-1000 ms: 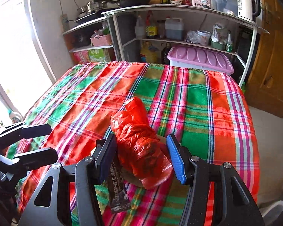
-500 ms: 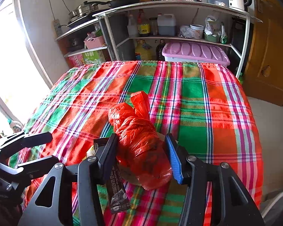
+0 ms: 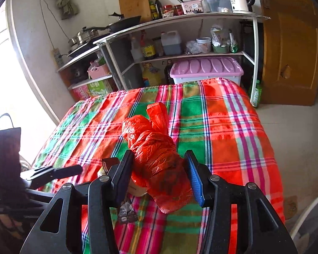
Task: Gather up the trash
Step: 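Grasp the yellow snack wrapper with the left tool while the right tool holds the red bag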
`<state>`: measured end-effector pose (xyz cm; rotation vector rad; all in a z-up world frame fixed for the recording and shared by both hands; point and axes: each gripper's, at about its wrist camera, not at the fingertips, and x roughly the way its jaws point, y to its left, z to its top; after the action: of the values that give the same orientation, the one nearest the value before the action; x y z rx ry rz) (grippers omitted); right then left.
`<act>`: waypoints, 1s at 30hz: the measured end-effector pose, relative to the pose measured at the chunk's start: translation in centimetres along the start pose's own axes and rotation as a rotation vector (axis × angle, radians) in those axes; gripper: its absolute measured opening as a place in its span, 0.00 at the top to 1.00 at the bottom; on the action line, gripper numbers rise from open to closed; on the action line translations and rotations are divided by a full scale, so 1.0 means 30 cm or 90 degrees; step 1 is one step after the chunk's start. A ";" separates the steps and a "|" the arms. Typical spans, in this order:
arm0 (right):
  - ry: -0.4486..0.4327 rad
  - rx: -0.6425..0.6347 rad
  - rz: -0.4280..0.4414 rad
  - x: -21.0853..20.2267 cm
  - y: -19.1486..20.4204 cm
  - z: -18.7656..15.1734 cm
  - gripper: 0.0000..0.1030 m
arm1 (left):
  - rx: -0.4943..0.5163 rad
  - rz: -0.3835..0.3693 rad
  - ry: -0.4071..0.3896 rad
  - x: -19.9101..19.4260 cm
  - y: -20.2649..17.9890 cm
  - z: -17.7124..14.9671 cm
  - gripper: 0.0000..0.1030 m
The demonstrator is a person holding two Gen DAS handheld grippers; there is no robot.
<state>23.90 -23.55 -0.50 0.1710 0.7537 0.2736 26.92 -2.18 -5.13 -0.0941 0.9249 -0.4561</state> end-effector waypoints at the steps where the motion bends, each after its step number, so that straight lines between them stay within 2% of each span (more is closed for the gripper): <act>1: -0.004 0.002 0.000 -0.009 0.001 -0.002 0.51 | 0.010 0.009 0.004 0.013 -0.009 0.001 0.32; 13: -0.028 0.036 0.017 -0.079 -0.035 -0.040 0.51 | 0.058 0.071 0.011 0.098 -0.067 0.031 0.32; 17: -0.030 0.036 0.010 -0.082 -0.042 -0.044 0.51 | 0.055 0.072 0.008 0.100 -0.061 0.027 0.32; 21: -0.034 0.043 0.010 -0.093 -0.044 -0.062 0.51 | 0.051 0.065 0.000 0.091 -0.055 0.025 0.46; 23: -0.036 0.044 0.009 -0.101 -0.043 -0.069 0.51 | 0.045 0.053 0.004 0.090 -0.051 0.026 0.59; 25: -0.037 0.050 0.010 -0.109 -0.046 -0.077 0.51 | 0.049 0.055 0.005 0.084 -0.056 0.020 0.66; 30: -0.042 0.061 0.006 -0.134 -0.052 -0.095 0.51 | 0.062 0.068 -0.004 0.067 -0.079 0.012 0.70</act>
<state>19.42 -26.09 -0.33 0.2725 0.7008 0.2397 27.42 -5.20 -5.77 0.0425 0.8948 -0.4006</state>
